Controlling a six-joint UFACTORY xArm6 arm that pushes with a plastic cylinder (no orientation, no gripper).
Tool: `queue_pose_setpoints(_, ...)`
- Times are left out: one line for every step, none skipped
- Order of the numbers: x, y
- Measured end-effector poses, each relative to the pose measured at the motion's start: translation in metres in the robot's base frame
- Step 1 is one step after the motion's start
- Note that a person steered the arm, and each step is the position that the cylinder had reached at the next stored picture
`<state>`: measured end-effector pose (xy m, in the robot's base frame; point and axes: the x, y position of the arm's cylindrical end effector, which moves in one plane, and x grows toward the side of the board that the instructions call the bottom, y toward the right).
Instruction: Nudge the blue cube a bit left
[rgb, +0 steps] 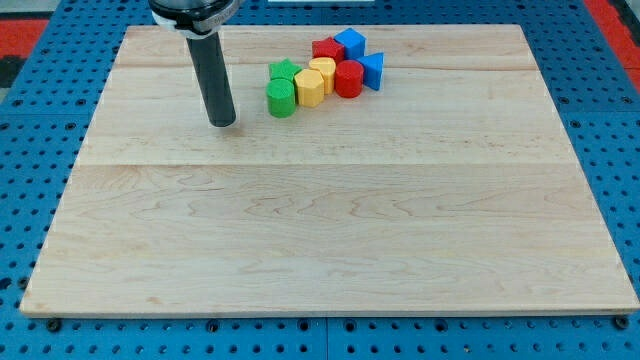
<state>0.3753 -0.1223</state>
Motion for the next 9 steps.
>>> queue_pose_setpoints(0.0,0.0)
queue_pose_setpoints(0.0,0.01)
queue_pose_setpoints(0.001,0.01)
queue_pose_setpoints(0.003,0.009)
queue_pose_setpoints(0.009,0.027)
queue_pose_setpoints(0.009,0.069)
queue_pose_setpoints(-0.005,0.108)
queue_pose_setpoints(-0.037,0.155)
queue_pose_setpoints(-0.047,0.237)
